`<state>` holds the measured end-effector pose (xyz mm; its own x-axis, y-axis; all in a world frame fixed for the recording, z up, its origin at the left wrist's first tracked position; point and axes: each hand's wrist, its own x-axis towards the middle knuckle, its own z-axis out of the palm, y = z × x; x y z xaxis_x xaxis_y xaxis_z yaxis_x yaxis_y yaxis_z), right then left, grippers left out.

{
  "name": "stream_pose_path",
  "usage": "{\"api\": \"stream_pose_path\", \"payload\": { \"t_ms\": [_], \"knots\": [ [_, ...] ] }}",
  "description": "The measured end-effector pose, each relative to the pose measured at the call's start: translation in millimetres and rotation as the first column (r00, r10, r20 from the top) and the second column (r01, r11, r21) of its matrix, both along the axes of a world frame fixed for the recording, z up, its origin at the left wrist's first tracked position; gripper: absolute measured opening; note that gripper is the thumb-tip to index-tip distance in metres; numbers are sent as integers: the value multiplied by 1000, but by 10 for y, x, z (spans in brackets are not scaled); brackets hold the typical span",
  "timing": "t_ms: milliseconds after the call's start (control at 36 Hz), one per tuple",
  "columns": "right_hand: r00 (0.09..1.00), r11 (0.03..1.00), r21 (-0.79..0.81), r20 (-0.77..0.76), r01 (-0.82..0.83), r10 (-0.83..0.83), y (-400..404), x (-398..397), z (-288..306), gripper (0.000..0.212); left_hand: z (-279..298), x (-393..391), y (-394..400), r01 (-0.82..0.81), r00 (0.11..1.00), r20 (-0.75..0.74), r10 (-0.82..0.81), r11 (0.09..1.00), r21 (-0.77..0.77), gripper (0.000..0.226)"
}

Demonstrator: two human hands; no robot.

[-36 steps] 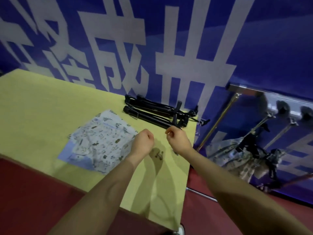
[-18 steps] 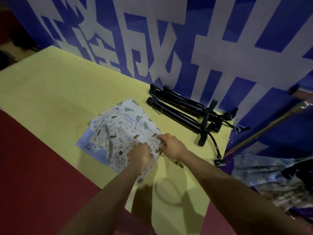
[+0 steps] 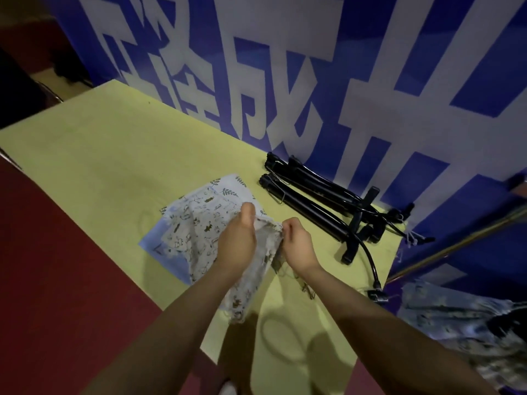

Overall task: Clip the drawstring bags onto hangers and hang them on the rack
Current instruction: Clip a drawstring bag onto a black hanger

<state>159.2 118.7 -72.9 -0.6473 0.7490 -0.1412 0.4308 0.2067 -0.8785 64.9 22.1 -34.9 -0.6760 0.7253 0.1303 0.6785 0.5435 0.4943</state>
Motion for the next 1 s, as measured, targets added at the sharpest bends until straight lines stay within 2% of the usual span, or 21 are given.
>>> {"api": "stream_pose_path", "payload": {
  "t_ms": [56,139,194,278,361,417,472,583,667,750,833,917,1000],
  "knots": [
    [995,995,19,-34,94,-94,13,-52,85,22,36,-52,-12,114,991,-70,-115,993,-21,21],
    [981,980,52,-50,191,-188,57,-147,209,22,45,-153,17,295,925,-208,-319,946,-135,39],
    [973,970,80,-42,231,-228,90,-176,272,23,69,-191,56,320,885,-259,-386,910,-263,57],
    [948,941,119,4,315,-318,120,-153,330,25,111,-266,61,292,888,-218,-405,863,-413,86],
    [907,905,152,82,398,-413,129,-97,361,24,107,-377,18,404,883,-64,-465,822,-401,99],
    [887,898,182,168,401,-430,159,-28,358,23,101,-411,1,478,861,34,-507,784,-396,99],
    [877,898,189,211,398,-433,155,12,323,22,95,-473,15,517,833,32,-552,758,-397,99],
    [871,885,136,163,444,-462,41,123,201,22,61,-489,80,544,810,30,-586,730,-414,91],
    [831,872,137,263,470,-490,-38,288,89,16,17,-414,144,566,794,25,-608,722,-397,91],
    [796,895,133,416,426,-441,-81,444,-37,5,-28,-306,173,575,786,28,-618,713,-401,88],
    [776,934,120,527,337,-347,-167,544,-161,7,-28,-213,151,607,770,58,-635,702,-374,82],
    [750,963,149,605,225,-269,-285,617,-227,9,-10,-183,134,638,726,48,-686,645,-420,62],
    [738,967,182,625,178,-253,-339,678,-280,14,-17,-194,161,629,673,28,-739,551,-549,47]
  ]
}}
